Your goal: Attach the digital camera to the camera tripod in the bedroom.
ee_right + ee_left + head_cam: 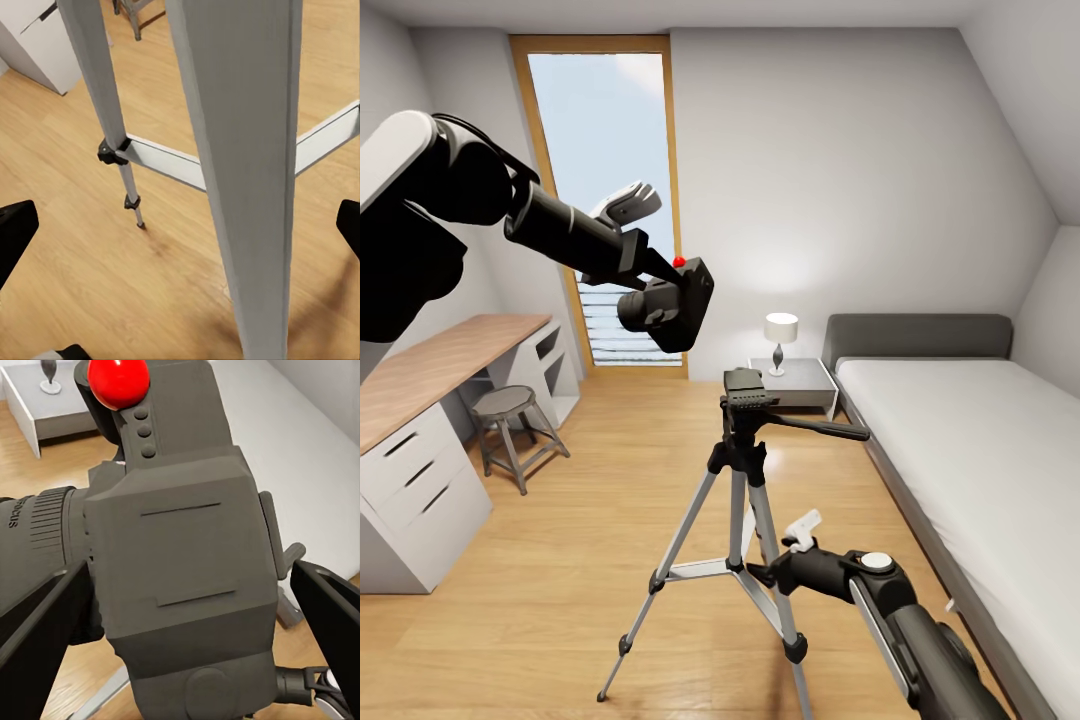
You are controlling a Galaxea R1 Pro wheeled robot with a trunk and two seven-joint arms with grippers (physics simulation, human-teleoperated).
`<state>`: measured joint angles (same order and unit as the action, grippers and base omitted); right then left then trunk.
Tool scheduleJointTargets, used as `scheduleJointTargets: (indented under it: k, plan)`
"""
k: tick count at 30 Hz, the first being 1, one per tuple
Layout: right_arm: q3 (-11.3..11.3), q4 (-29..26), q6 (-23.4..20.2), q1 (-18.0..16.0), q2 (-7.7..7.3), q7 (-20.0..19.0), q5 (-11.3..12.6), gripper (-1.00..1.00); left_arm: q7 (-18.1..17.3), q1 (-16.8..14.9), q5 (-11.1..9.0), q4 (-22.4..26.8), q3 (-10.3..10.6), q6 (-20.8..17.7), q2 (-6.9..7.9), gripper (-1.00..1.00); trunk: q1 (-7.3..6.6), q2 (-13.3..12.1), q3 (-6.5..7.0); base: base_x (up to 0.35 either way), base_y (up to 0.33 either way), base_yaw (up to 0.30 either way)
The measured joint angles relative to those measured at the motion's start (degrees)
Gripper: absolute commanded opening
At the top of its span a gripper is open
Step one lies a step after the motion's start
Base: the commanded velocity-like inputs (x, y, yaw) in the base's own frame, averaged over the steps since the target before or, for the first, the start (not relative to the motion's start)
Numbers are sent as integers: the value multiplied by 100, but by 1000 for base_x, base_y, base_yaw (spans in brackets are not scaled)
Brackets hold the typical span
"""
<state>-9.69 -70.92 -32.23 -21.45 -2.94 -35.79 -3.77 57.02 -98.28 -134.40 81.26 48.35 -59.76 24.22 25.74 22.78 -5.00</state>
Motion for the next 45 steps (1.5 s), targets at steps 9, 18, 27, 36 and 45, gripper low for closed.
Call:
scheduleJointTargets:
  k: [9, 18, 27, 36, 45]
  plan:
    - [-3, 189, 127, -88, 34, 20, -3, 100, 0, -10, 0, 1, 0, 0, -7, -100, 0, 0, 0, 0, 0, 0]
    - [-3, 221, 152, -104, 37, 23, -3, 100, 0, -11, 0, -24, 5, 0, -86, -100, 0, 0, 0, 0, 0, 0]
    - [-2, 226, 156, -107, 34, 28, -5, 100, 2, 17, -4, -24, 10, -24, -143, -100, 0, 0, 0, 0, 0, 0]
    - [-2, 227, 157, -107, 33, 27, -5, 100, 4, 35, -5, -10, 12, -24, -157, -100, 0, 0, 0, 0, 0, 0]
    - [-2, 227, 163, -108, 32, 29, -5, 100, 3, 40, -5, 14, 17, -24, -151, -100, 0, 0, 0, 0, 0, 0]
